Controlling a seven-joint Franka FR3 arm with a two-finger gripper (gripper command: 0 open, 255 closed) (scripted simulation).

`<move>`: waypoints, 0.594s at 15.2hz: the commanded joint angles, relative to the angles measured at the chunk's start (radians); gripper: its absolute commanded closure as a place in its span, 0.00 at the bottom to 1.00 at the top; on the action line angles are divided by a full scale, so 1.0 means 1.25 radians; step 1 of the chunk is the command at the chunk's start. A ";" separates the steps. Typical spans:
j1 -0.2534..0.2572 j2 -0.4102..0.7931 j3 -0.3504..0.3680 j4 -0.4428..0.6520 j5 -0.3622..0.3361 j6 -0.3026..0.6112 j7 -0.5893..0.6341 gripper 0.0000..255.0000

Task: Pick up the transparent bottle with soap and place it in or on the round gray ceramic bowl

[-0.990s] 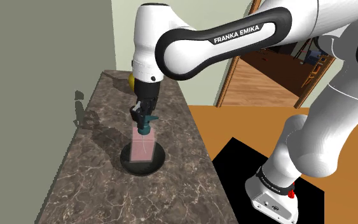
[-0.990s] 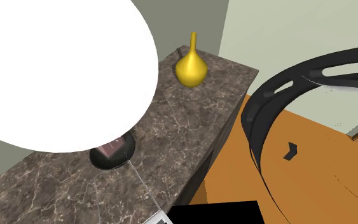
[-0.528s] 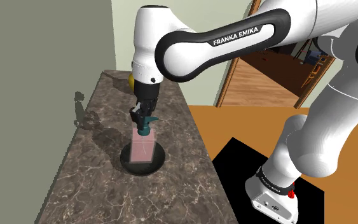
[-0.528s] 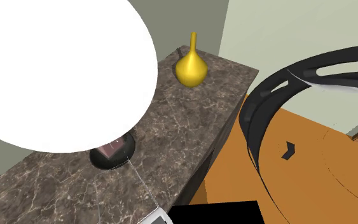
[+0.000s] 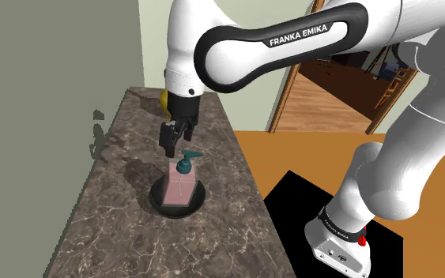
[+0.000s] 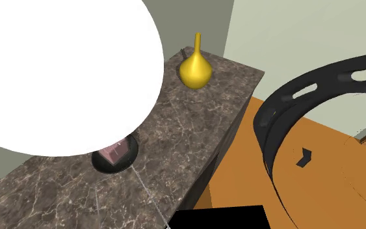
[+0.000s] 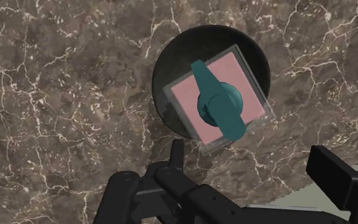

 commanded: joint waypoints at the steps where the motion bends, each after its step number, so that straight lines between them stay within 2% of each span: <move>1: -0.001 -0.010 -0.001 0.035 0.002 -0.046 0.000 0.00; 2: -0.002 -0.015 -0.002 0.051 0.003 -0.066 -0.001 0.00; 9: -0.002 -0.015 -0.002 0.051 0.003 -0.066 -0.001 0.00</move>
